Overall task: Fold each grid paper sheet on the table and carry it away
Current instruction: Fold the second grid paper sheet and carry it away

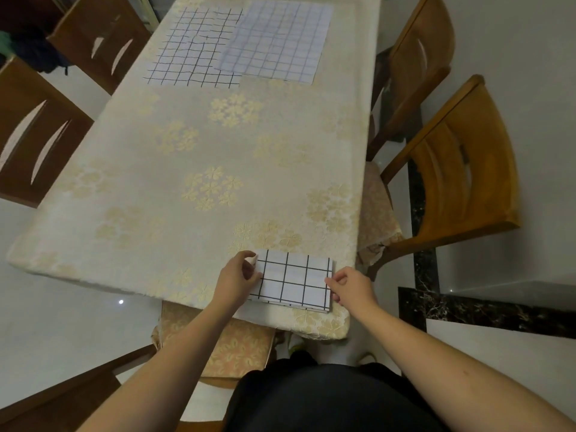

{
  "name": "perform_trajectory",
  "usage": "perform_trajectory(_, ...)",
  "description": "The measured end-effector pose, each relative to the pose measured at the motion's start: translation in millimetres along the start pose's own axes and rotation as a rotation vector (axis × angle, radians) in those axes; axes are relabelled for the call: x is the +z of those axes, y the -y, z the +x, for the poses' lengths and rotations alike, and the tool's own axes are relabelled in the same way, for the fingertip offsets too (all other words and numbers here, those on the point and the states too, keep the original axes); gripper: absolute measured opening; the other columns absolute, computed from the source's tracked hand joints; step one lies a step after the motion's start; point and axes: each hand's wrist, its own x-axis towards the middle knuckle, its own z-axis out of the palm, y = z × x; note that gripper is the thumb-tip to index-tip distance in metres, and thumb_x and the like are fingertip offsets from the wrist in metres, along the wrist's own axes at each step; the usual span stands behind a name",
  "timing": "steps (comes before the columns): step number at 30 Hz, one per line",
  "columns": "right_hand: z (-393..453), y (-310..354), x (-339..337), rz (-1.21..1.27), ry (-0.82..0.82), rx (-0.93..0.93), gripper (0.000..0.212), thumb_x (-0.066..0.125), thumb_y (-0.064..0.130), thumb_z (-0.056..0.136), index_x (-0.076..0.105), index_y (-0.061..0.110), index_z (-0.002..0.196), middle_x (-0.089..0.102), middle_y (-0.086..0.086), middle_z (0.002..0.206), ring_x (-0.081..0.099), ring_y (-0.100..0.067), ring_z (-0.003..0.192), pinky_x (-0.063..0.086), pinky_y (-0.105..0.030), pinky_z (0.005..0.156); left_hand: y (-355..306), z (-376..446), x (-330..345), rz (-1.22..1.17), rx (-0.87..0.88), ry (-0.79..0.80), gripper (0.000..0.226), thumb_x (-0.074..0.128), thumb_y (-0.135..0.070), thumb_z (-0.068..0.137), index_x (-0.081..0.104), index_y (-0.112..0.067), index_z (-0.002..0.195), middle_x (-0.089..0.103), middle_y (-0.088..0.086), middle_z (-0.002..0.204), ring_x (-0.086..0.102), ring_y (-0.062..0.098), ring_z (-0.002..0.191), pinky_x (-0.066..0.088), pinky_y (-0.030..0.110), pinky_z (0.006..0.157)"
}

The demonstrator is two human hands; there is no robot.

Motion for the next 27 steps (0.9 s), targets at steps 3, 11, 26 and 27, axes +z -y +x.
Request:
perform_trajectory(3,-1.4,-0.5,-1.7,-0.138,-0.072,-0.096,0.031,0.065,0.036,0.09,0.059,0.006,0.084,0.059,-0.002,0.068,0.054,-0.013,0.058,0.039,-0.022,0.049,-1.4,-2.9,-1.3,0.06,0.119,-0.2,0.037,0.069,-0.022,0.087,0.055,-0.015,0.121,0.053,0.003,0.107,0.056,0.015,0.087,0.048,0.028,0.075)
perform_trajectory(11,-4.2,12.0,26.2,-0.501,-0.158,-0.603,0.021,0.048,0.031,0.097,0.061,0.018,0.108,0.063,0.002,0.106,0.056,-0.018,0.1,0.044,-0.034,0.089,-13.4,-10.6,24.4,0.467,0.718,-0.127,0.044,0.044,-0.025,0.097,0.051,-0.007,0.136,0.049,0.013,0.143,0.044,0.029,0.134,0.036,0.043,0.108)
perform_trajectory(26,7.7,1.7,70.8,-0.982,-0.132,-0.616,0.065,0.033,0.048,0.098,0.026,0.01,0.15,0.022,-0.004,0.158,0.021,-0.019,0.146,0.015,-0.04,0.12,7.6,8.2,36.2,0.646,0.652,0.121,0.061,0.028,-0.046,0.102,0.024,-0.011,0.152,0.019,0.006,0.16,0.014,0.023,0.149,0.019,0.044,0.119)
perform_trajectory(27,7.9,1.6,69.7,-0.995,-0.127,-0.605,0.065,0.028,0.049,0.098,0.027,0.01,0.15,0.023,-0.004,0.158,0.022,-0.019,0.146,0.015,-0.04,0.121,8.9,8.5,35.3,0.645,0.641,0.125,0.062,0.028,-0.047,0.102,0.025,-0.012,0.152,0.02,0.006,0.16,0.014,0.023,0.149,0.019,0.044,0.119)
